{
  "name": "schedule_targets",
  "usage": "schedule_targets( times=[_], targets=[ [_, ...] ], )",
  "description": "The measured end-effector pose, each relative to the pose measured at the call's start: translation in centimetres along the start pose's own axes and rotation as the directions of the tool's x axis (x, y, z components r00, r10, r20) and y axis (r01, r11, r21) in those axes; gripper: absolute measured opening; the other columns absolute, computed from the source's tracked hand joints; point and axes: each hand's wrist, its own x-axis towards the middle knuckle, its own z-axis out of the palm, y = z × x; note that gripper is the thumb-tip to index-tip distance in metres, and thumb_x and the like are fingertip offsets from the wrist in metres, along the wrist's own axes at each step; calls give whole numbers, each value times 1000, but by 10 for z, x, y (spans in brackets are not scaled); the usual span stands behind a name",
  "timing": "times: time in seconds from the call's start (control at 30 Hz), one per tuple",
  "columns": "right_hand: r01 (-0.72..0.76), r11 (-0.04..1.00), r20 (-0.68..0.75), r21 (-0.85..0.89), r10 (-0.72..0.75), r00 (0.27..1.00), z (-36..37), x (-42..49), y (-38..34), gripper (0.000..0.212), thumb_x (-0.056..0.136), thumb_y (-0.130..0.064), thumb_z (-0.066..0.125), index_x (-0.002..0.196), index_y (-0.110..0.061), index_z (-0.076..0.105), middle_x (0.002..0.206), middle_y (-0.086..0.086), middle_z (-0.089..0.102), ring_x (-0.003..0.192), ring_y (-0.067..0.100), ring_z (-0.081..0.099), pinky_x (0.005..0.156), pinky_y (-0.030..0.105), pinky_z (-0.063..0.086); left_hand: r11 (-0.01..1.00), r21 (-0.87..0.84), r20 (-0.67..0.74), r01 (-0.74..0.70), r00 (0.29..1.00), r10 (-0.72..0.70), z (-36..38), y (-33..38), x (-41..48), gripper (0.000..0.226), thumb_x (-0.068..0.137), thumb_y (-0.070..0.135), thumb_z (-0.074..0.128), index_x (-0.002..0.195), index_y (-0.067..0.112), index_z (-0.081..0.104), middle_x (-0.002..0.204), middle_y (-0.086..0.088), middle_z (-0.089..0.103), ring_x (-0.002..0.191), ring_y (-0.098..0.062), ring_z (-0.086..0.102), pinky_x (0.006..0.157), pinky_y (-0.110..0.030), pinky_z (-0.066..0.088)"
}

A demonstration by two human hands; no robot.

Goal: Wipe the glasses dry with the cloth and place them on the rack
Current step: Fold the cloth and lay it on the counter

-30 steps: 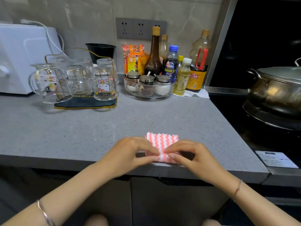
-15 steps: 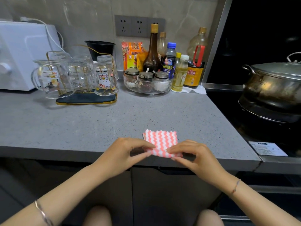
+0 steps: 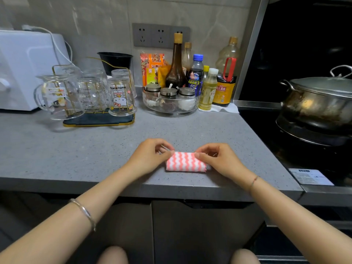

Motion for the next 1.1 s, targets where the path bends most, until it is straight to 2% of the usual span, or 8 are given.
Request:
schedule_targets(
  times=[0.2, 0.3, 0.37, 0.5, 0.63, 0.83, 0.93, 1.1],
  targets=[
    [-51, 998, 63, -43, 54, 997, -1, 9, 4, 9, 87, -18, 69, 89, -12, 73, 65, -16, 65, 59, -9, 57, 58, 3, 41, 994, 91, -35, -66, 997, 69, 0, -4, -2, 3, 87, 29, 71, 87, 32, 72, 84, 18, 67, 69, 1, 55, 64, -18, 39],
    [-44, 997, 126, -62, 52, 991, -4, 19, -5, 11, 90, -22, 64, 90, -14, 72, 79, -7, 70, 73, 2, 61, 74, 14, 44, 955, 182, 69, -235, 972, 226, -8, -4, -7, 9, 80, 40, 75, 88, 37, 73, 94, 19, 68, 93, -4, 58, 80, -24, 45],
    [-32, 989, 227, -146, 65, 972, -5, 26, -14, 13, 87, -28, 67, 92, -16, 71, 93, 1, 73, 86, 14, 66, 84, 27, 49, 892, 296, 156, -343, 938, 309, -11, -3, -11, 19, 77, 40, 78, 95, 35, 75, 98, 21, 67, 96, -7, 57, 84, -27, 45],
    [0, 915, 403, -403, 177, 898, -3, 35, -35, 30, 82, -44, 69, 93, -16, 72, 95, 3, 73, 79, 10, 61, 83, 29, 49, 745, 475, 201, -467, 882, 425, -14, -10, -8, 24, 85, 32, 73, 109, 29, 73, 99, 7, 71, 94, -14, 59, 80, -28, 41],
    [-47, 855, 440, -516, 311, 843, 0, 39, -51, 41, 76, -48, 74, 93, -10, 74, 77, -2, 67, 68, 9, 53, 70, 23, 43, 549, 585, 254, -597, 778, 575, -15, -15, -3, 21, 88, 31, 58, 87, 22, 77, 81, 3, 74, 74, -19, 67, 69, -24, 39],
    [-214, 896, 472, -388, 393, 789, 5, 41, -49, 34, 78, -33, 76, 95, -4, 70, 86, 9, 68, 79, 16, 56, 76, 26, 47, 276, 658, 281, -701, 568, 774, -12, -24, 4, 9, 79, 12, 63, 79, 14, 72, 85, 2, 73, 71, -19, 67, 67, -24, 35],
    [-331, 939, 537, -93, 327, 777, 6, 39, -46, 14, 87, -16, 67, 95, -4, 65, 90, 10, 70, 78, 15, 63, 75, 22, 52, 340, 664, 171, -666, 577, 799, -13, -30, 7, 13, 84, 13, 56, 86, 13, 69, 95, -1, 72, 82, -20, 64, 70, -27, 40],
    [-471, 831, 462, 296, 307, 832, 18, 53, -34, 1, 88, -11, 64, 88, -10, 64, 81, 5, 70, 68, 12, 65, 65, 21, 54, 677, 573, -7, -461, 824, 566, -40, -52, 19, 29, 90, 32, 49, 108, 20, 68, 115, 2, 68, 107, -14, 59, 87, -29, 45]
  ],
)
